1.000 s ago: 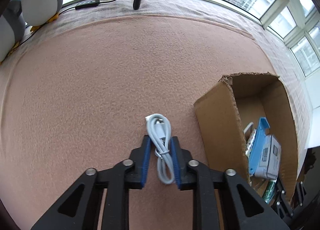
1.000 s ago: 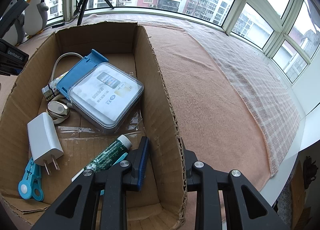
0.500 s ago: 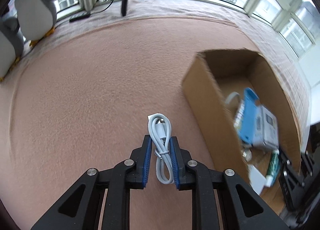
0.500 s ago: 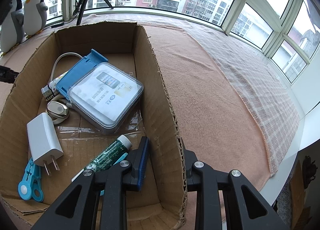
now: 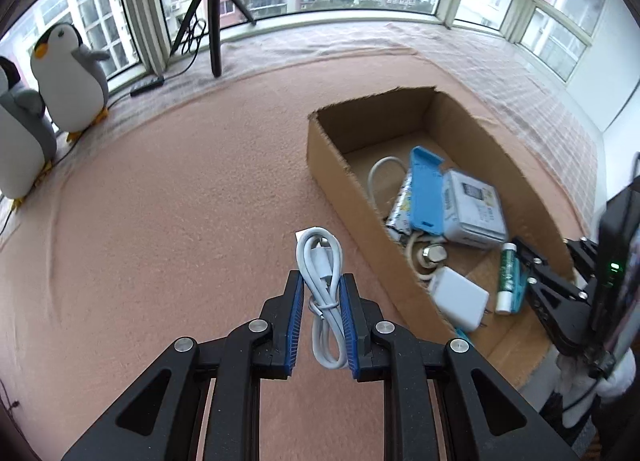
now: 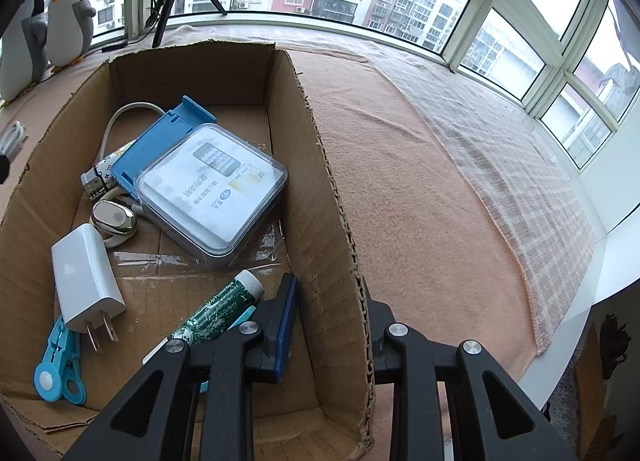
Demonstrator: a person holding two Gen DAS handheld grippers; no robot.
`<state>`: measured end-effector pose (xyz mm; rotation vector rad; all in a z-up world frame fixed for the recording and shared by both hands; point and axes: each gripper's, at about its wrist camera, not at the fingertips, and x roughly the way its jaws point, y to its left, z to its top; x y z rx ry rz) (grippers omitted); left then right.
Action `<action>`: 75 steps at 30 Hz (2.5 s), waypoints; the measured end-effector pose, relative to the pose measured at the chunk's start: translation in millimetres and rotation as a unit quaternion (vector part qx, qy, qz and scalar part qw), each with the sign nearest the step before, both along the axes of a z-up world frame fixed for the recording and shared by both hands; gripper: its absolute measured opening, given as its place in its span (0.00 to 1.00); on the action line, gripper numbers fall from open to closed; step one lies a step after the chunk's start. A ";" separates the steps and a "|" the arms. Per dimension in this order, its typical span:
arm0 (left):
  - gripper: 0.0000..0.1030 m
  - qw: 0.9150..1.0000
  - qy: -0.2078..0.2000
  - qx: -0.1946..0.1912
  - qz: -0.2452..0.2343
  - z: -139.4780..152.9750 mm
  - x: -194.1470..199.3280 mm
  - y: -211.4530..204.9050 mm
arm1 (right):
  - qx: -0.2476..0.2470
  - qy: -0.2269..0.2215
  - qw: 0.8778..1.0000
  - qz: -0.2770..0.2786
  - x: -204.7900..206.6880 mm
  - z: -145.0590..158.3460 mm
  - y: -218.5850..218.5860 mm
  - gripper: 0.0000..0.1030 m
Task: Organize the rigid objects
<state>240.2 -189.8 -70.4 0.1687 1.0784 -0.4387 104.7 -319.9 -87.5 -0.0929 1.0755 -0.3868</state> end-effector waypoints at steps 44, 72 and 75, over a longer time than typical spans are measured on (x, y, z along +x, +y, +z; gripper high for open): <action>0.19 0.998 0.033 -0.032 -0.047 -12.7 26.4 -116.4 | -0.004 0.001 1.000 0.000 1.5 -0.5 1.3 0.25; 0.39 0.998 0.018 -0.037 -0.049 4.1 15.1 -107.0 | -0.009 0.004 1.000 -0.001 3.2 0.8 0.7 0.25; 0.39 0.998 0.011 -0.033 -0.052 8.9 9.0 -102.9 | -0.012 0.006 1.000 -0.001 3.7 0.7 0.4 0.25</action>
